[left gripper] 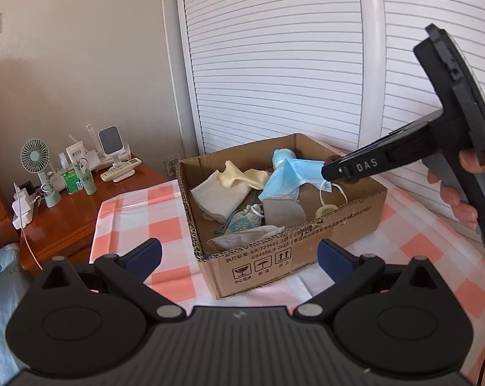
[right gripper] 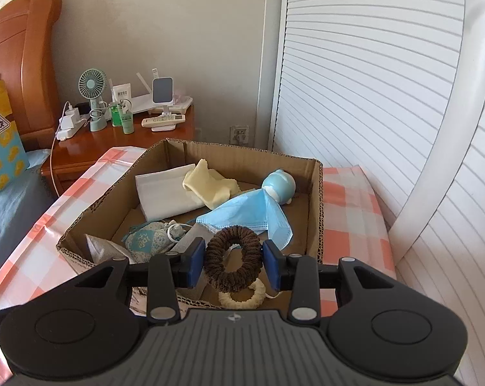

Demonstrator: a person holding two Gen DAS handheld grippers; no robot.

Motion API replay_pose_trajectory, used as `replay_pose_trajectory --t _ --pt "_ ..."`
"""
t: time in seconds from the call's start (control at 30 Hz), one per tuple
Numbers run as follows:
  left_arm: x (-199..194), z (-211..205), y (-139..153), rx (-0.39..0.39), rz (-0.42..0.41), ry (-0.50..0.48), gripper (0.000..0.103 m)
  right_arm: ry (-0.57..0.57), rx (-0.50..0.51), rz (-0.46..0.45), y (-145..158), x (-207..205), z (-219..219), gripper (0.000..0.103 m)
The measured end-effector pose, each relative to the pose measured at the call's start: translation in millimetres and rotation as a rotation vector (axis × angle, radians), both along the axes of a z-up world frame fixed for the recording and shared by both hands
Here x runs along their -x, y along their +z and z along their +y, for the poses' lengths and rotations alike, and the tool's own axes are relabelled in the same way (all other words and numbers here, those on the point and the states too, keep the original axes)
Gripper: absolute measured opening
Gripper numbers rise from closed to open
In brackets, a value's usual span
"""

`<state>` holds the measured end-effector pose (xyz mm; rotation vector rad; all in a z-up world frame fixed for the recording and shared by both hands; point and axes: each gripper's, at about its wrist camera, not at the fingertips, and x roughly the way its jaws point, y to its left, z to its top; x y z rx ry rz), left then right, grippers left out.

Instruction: Organize soft objects

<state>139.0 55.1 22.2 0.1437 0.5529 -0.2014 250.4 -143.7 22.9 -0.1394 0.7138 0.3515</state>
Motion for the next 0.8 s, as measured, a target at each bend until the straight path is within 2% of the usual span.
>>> replay_pose_trajectory --t 0.1,0.13,0.2,0.23,0.27,0.33,0.57,0.8 --pt "1.4 0.9 0.8 -0.01 -0.006 0.004 0.102 -0.026 -0.006 0.018 -6.7 -13.6 2.3 0.045" --pt "1.7 1.3 1.1 -0.008 -0.006 0.005 0.102 -0.031 -0.008 0.018 -8.1 -16.5 2.6 0.048" --pt "1.8 2.3 1.3 -0.003 -0.004 0.009 0.102 -0.055 -0.012 0.015 -10.4 -20.3 2.5 0.066" --pt "2.0 2.6 1.4 -0.002 -0.003 0.008 0.102 -0.066 -0.014 0.018 -10.9 -21.6 1.4 0.084" --pt "2.3 2.7 1.6 -0.002 -0.004 0.01 0.102 -0.074 -0.019 0.013 -10.9 -21.2 0.5 0.094" --pt "2.4 2.8 1.9 -0.002 -0.001 0.013 0.102 -0.093 -0.024 -0.004 -9.4 -17.6 -1.5 0.103" --pt "0.8 3.4 2.8 0.014 0.016 0.036 0.102 -0.144 0.023 0.019 0.2 5.3 -6.2 0.103" --pt "3.3 -0.1 5.7 0.015 0.041 0.062 0.102 -0.213 0.097 0.089 3.8 42.3 -8.2 0.103"
